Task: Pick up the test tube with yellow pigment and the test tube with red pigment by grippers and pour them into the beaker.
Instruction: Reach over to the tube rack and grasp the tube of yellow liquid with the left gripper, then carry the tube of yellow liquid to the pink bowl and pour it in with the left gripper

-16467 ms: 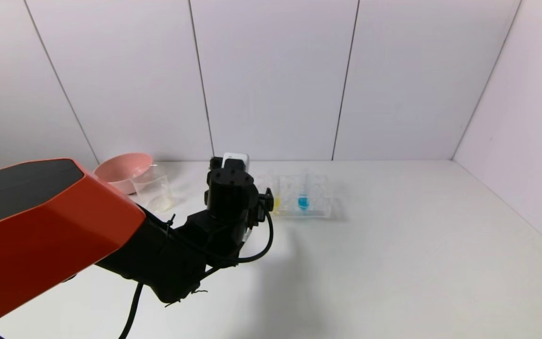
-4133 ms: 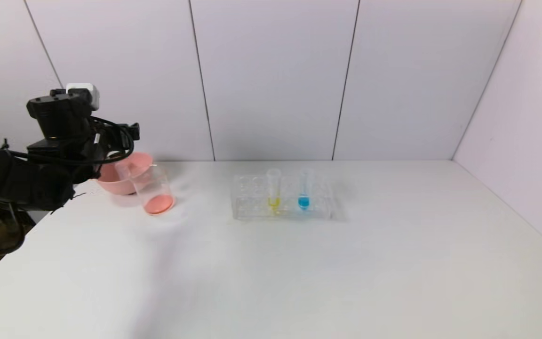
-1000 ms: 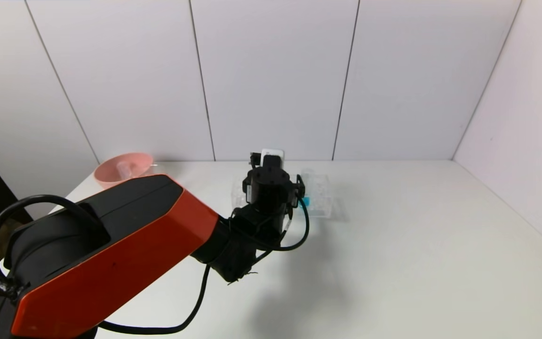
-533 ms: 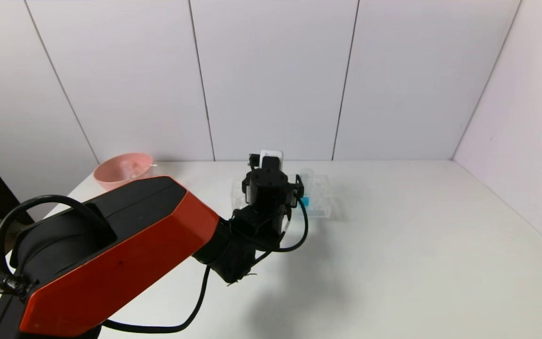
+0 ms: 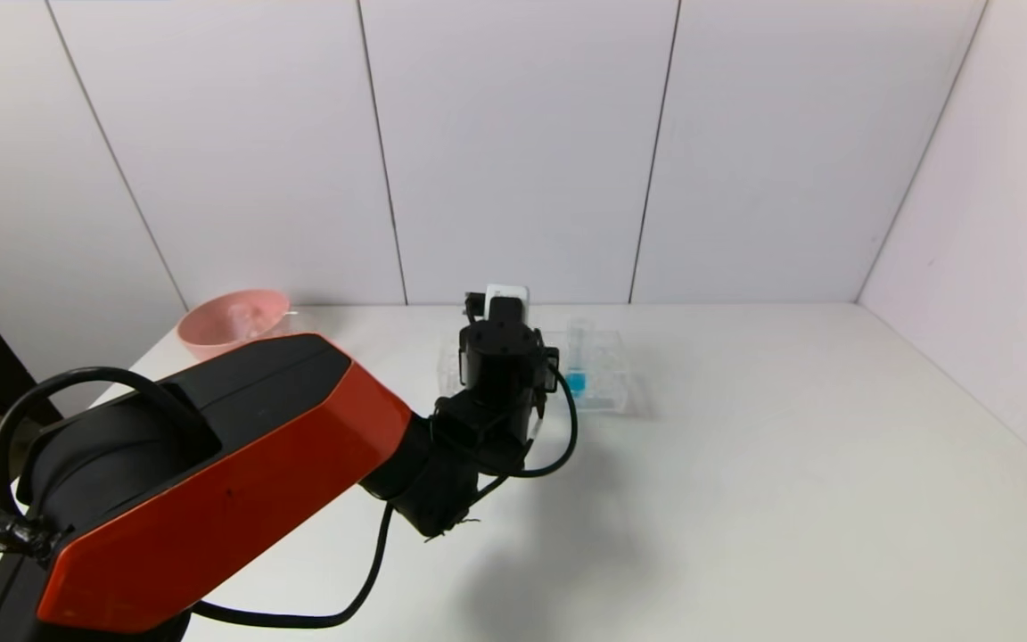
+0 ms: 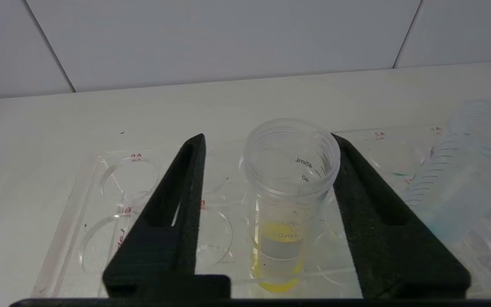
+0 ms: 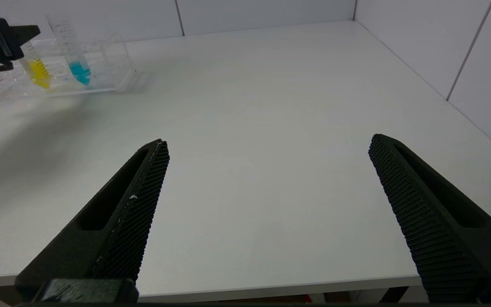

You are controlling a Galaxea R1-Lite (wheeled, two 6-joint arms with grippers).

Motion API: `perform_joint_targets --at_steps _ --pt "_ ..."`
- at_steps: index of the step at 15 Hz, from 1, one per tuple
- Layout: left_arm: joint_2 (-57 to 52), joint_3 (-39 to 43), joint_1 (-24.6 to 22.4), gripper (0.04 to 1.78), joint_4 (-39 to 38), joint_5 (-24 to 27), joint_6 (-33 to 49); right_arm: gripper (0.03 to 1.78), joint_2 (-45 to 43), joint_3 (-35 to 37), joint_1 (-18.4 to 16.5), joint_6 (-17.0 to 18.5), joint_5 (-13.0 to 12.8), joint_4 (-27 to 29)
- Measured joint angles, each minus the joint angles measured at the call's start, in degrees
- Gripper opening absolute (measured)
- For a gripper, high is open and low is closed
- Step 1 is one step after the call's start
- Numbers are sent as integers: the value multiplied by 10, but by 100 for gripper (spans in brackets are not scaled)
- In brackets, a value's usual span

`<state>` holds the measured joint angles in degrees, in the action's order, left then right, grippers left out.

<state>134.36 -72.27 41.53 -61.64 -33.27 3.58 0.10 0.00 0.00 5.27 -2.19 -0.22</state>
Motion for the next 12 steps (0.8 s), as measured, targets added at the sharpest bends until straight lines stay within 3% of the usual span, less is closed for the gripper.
perform_joint_targets --at_steps 2,3,12 --pt "0 0 0 51 0 2 2 171 0 0 0 0 0 0" --pt "0 0 0 46 0 1 2 171 0 0 0 0 0 0" --pt "-21 -7 2 45 3 5 -21 171 0 0 0 0 0 0"
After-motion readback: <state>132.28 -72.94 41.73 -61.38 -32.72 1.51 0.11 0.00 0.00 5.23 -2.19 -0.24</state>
